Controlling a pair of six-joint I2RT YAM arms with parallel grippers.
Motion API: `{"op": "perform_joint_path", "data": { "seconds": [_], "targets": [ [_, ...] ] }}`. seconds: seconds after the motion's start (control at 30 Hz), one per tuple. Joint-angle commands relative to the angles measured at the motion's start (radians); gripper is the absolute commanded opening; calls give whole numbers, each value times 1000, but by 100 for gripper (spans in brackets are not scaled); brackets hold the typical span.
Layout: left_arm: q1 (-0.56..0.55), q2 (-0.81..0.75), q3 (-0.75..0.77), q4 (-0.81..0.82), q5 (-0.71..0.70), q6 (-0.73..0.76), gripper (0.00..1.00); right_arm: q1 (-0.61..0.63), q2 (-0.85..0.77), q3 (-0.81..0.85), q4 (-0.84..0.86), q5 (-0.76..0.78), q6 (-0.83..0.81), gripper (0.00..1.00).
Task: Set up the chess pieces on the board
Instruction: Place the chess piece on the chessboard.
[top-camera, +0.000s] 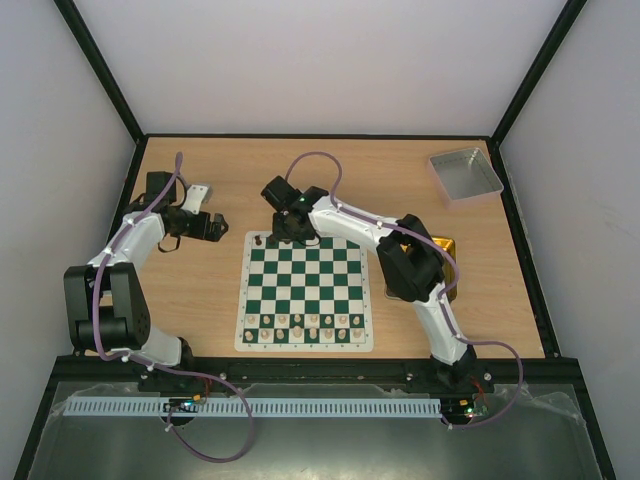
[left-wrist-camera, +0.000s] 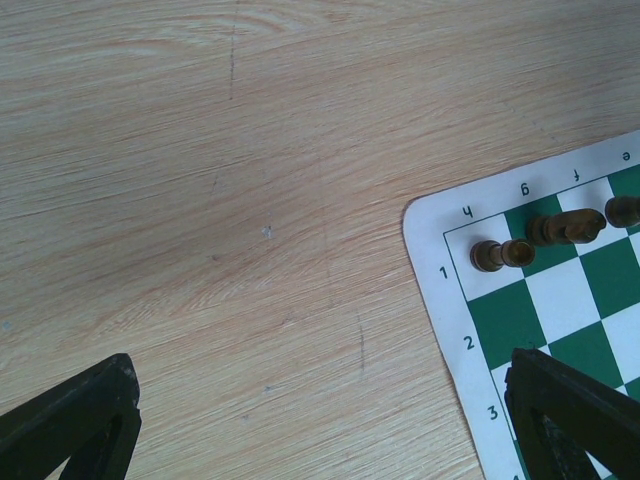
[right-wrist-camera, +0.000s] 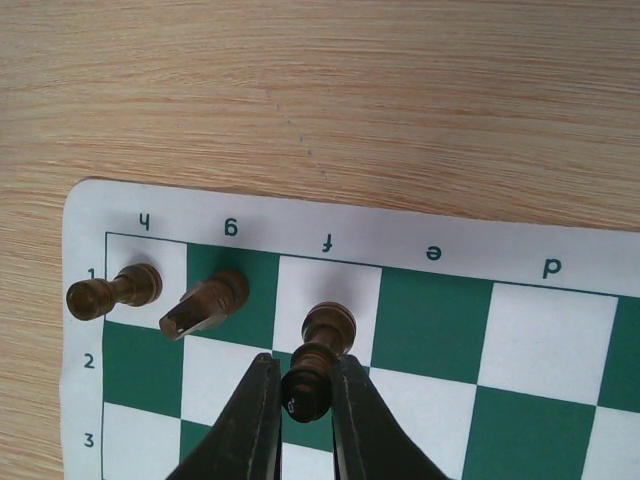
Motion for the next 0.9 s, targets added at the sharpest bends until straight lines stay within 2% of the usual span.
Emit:
{"op": "perform_joint_path", "data": {
  "seconds": [0.0, 0.87],
  "targets": [
    [-5, -9, -11, 0, 14, 8, 99, 9, 13, 27, -27, -2, -5, 9],
    [-4, -2, -17, 8, 13, 12, 99, 11, 48, 37, 3, -16, 0, 10]
  ]
}}
